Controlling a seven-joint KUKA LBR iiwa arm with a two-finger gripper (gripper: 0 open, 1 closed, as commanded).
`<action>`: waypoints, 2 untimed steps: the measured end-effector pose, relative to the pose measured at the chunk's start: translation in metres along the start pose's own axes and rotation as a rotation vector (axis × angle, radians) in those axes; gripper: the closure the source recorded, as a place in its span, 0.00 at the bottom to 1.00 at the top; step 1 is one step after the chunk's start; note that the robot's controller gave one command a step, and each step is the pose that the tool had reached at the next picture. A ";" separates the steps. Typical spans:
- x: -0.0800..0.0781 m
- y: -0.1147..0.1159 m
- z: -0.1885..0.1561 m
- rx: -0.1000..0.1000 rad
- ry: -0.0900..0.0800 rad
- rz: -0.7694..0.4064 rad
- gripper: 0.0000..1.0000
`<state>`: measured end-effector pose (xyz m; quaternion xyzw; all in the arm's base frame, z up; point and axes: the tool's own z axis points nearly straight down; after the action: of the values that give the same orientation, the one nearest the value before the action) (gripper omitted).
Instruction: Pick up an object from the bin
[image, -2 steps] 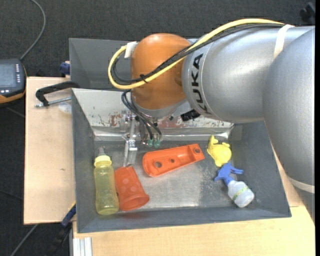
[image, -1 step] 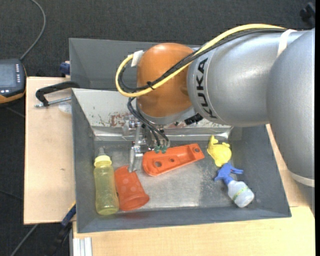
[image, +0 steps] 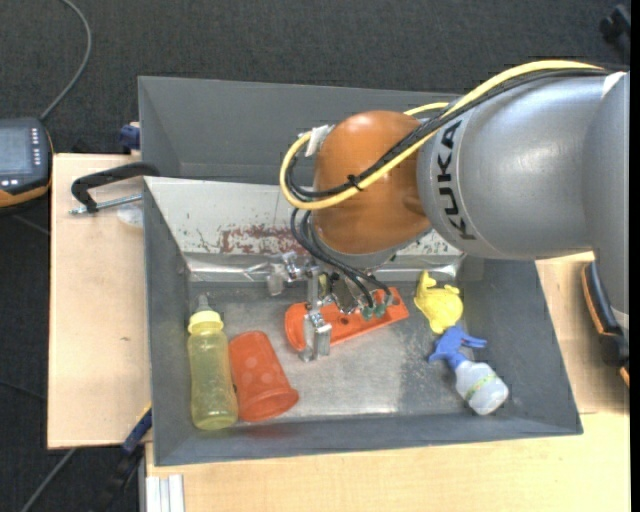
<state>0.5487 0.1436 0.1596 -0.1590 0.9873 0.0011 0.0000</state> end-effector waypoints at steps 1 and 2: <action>0.022 -0.003 -0.039 -0.001 -0.006 -0.148 0.00; 0.029 -0.053 -0.015 0.002 -0.009 -0.375 0.00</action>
Offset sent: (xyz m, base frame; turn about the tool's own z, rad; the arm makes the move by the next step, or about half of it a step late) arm -0.0098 -0.0725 0.0019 -0.3854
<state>0.5379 0.0846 0.1750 -0.3402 0.9403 0.0008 0.0046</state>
